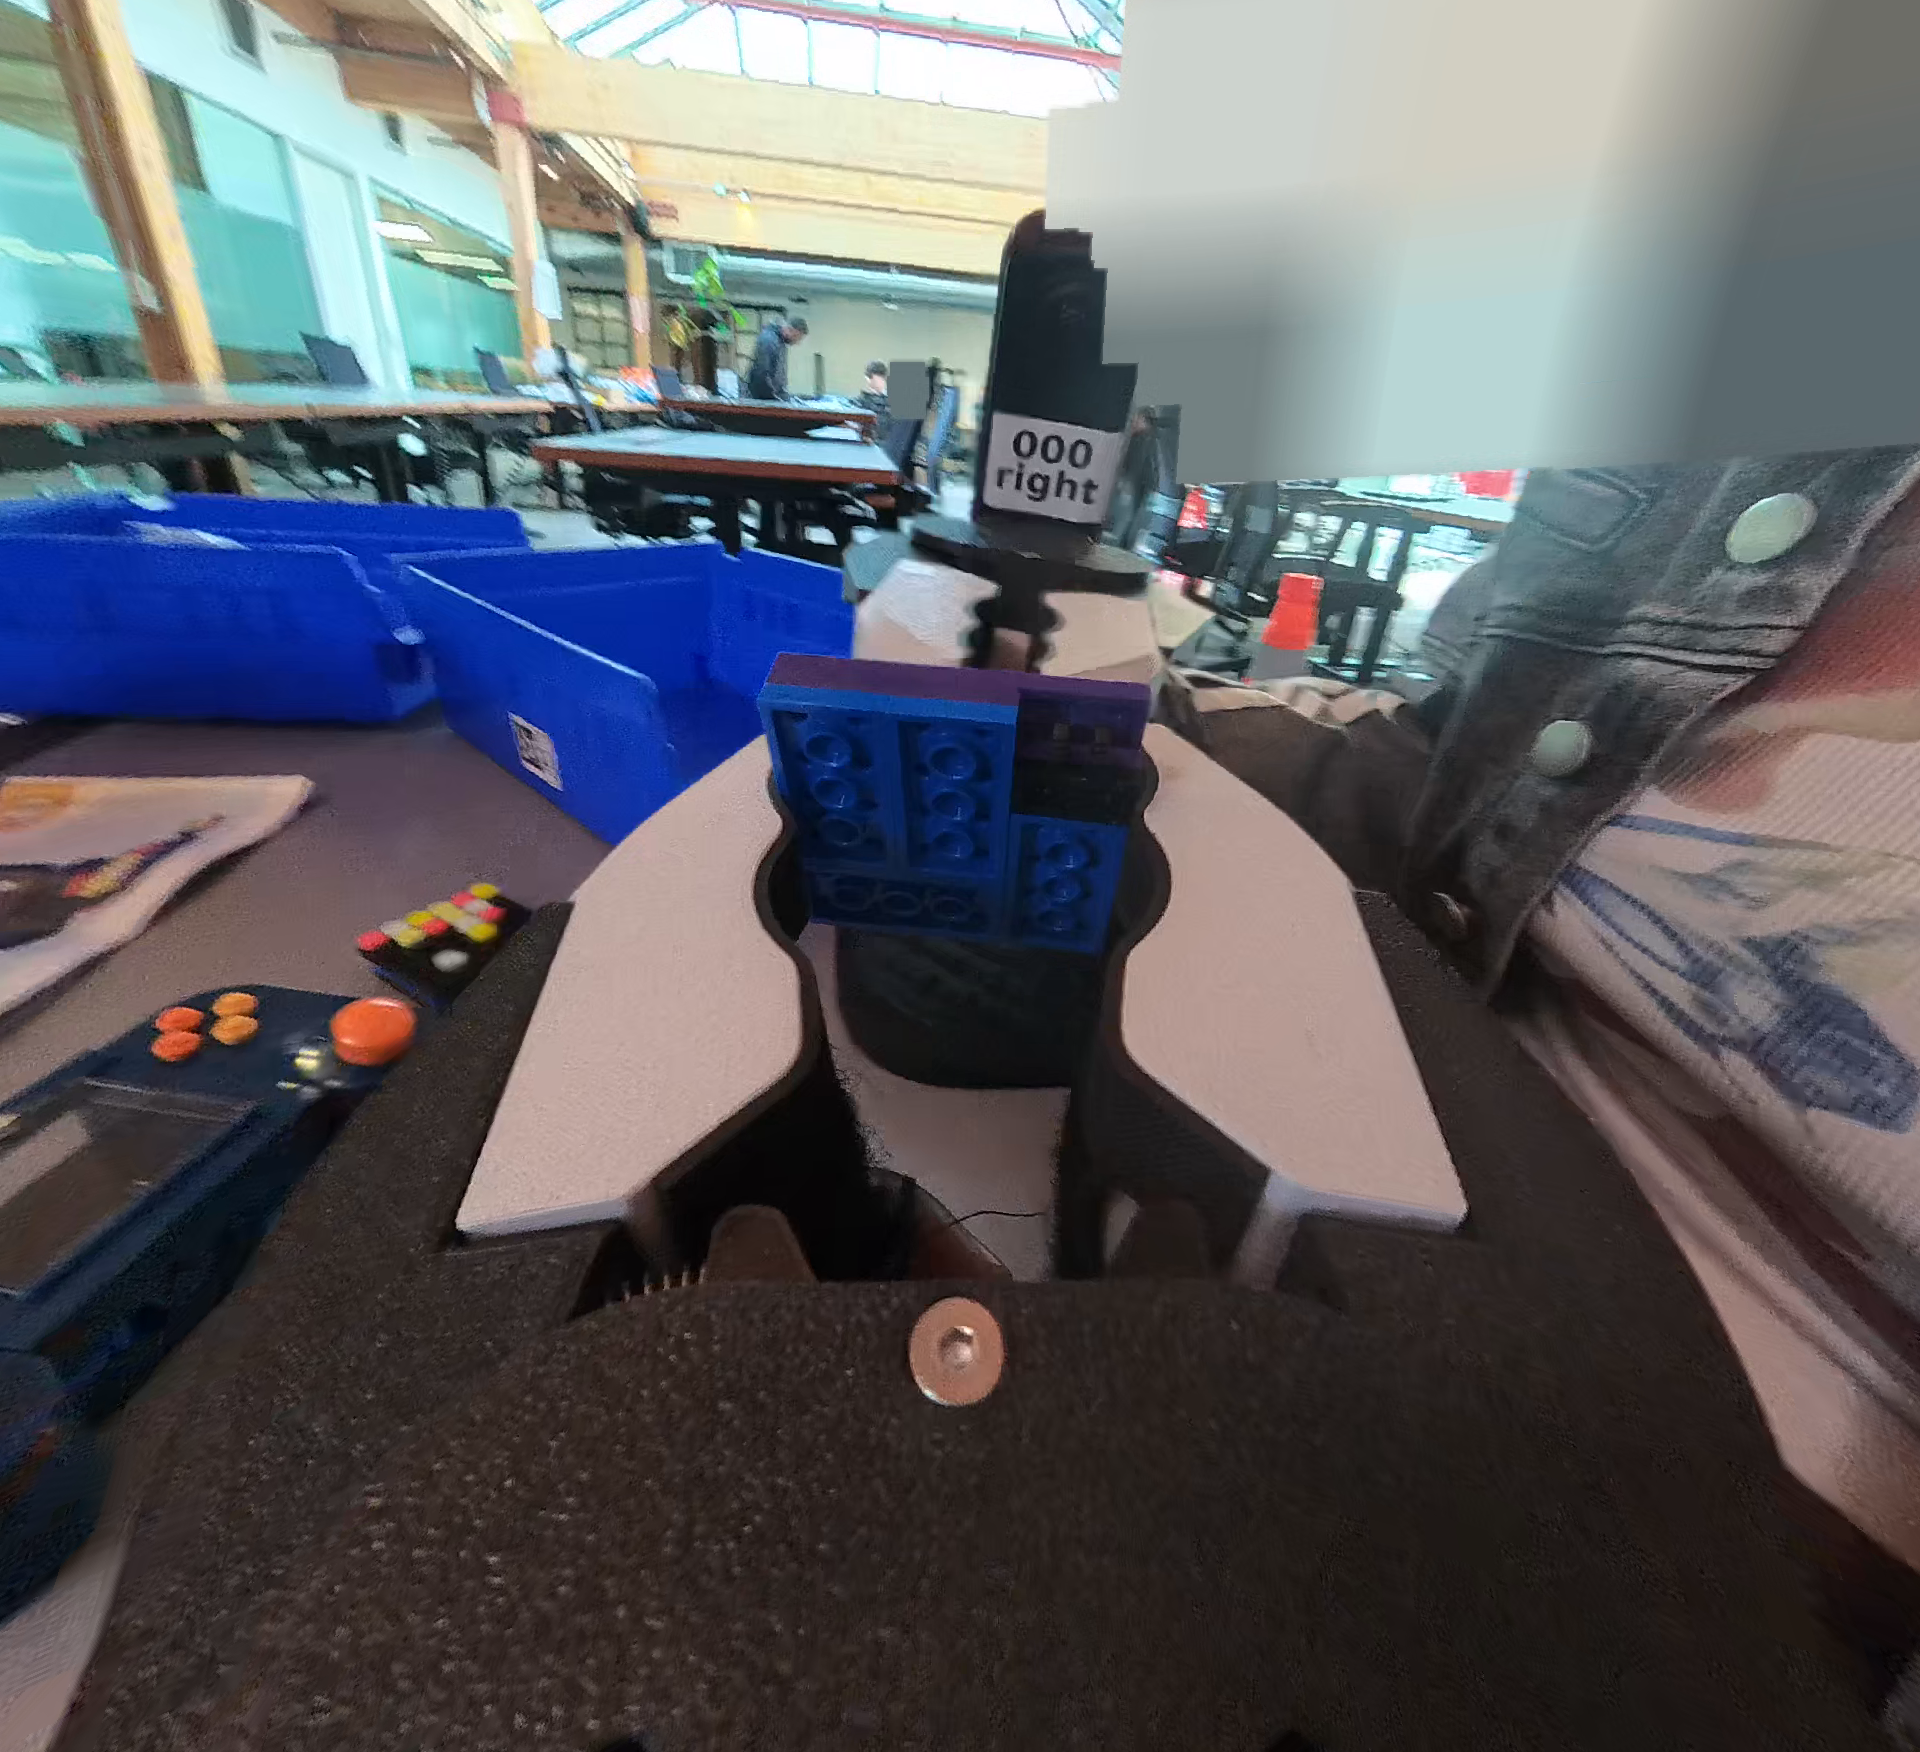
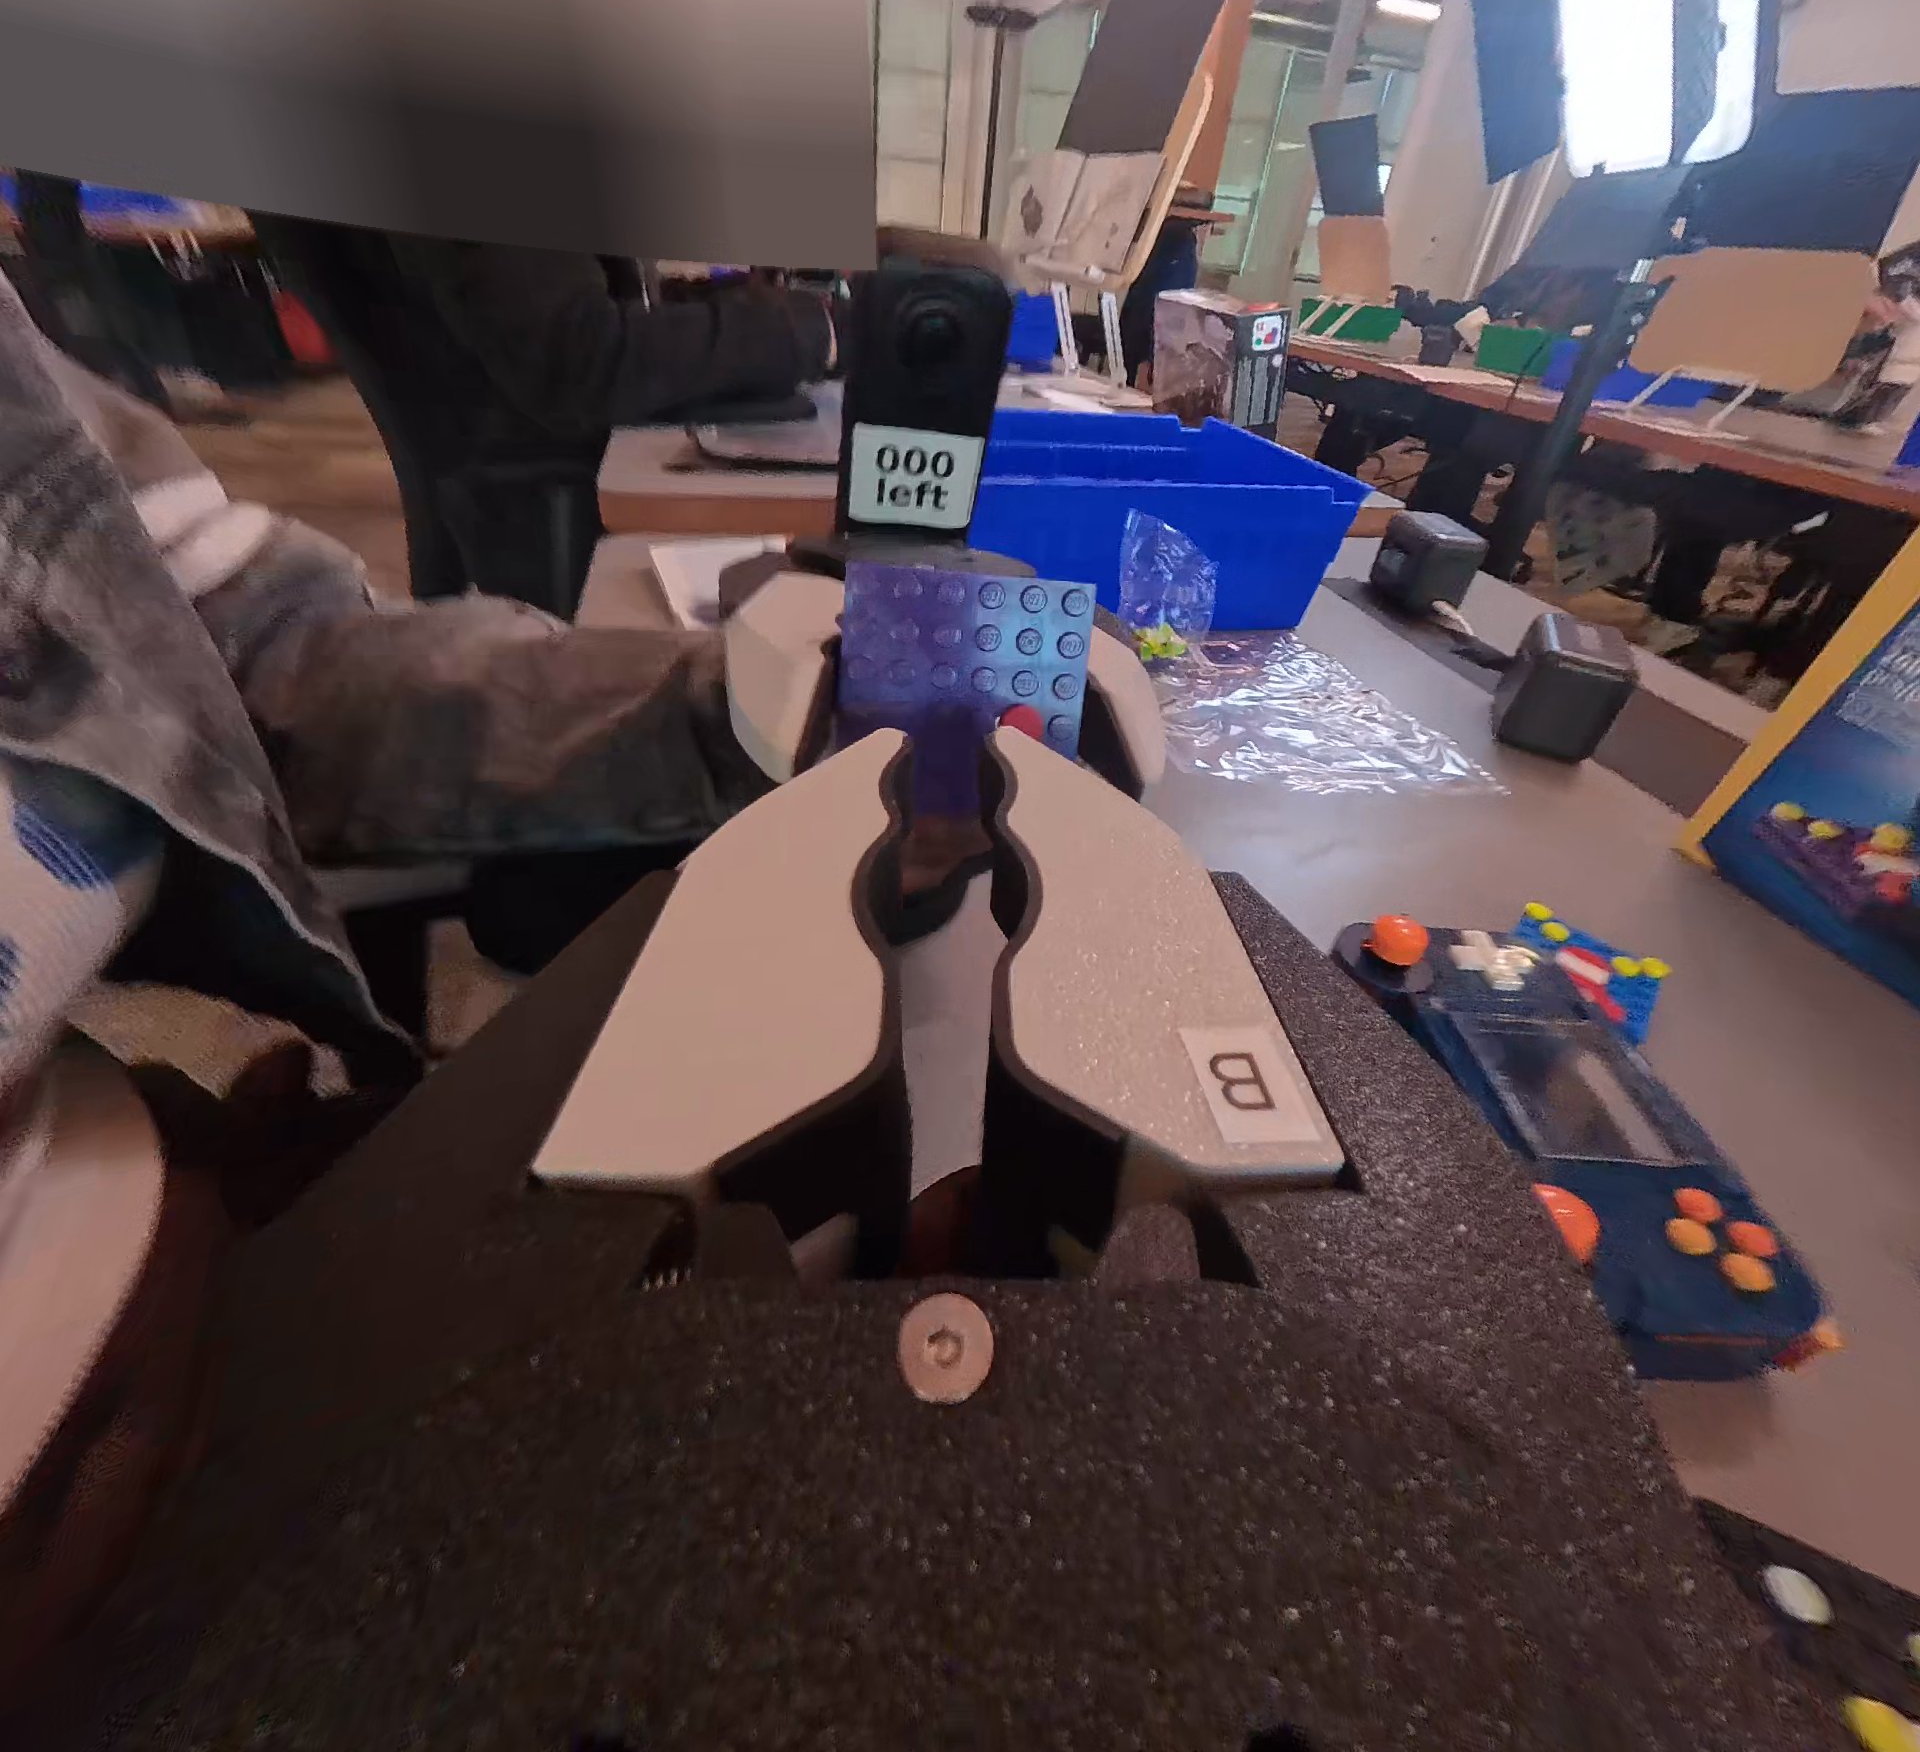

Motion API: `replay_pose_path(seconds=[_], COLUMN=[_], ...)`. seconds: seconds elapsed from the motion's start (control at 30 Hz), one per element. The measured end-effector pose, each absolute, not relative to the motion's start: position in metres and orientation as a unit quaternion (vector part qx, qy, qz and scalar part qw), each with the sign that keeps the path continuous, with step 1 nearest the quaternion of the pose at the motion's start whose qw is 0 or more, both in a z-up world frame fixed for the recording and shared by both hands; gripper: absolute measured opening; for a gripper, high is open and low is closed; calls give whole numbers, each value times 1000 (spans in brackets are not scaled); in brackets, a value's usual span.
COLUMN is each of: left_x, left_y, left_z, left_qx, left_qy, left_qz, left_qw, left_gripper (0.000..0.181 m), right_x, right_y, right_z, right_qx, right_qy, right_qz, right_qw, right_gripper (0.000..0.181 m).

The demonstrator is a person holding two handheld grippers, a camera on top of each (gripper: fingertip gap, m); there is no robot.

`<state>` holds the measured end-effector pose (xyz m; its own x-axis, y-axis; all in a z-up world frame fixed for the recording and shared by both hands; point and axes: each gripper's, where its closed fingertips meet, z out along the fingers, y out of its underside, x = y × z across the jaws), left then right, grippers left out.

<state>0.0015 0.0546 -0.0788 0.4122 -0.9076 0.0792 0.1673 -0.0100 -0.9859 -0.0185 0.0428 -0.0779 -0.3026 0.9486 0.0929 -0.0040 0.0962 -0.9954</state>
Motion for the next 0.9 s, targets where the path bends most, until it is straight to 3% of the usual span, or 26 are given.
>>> replay_pose_path(seconds=[0.13, 0.57, 0.9], left_x=[8, 13, 13], left_y=[49, 49, 50], left_z=[-86, -96, -91], left_qx=[-577, -598, -598], left_qy=[335, 329, 311], left_qz=[-475, -499, -511], left_qw=[573, 534, 534], left_gripper=[57, 57, 57], right_x=[-21, -24, -25], right_y=[47, 50, 52], right_z=[-89, -98, -95], right_qx=[-359, -299, -301], right_qy=[-657, -724, -703], right_qz=[459, 350, 360], right_qw=[478, 514, 534], right_gripper=[13, 7, 7])
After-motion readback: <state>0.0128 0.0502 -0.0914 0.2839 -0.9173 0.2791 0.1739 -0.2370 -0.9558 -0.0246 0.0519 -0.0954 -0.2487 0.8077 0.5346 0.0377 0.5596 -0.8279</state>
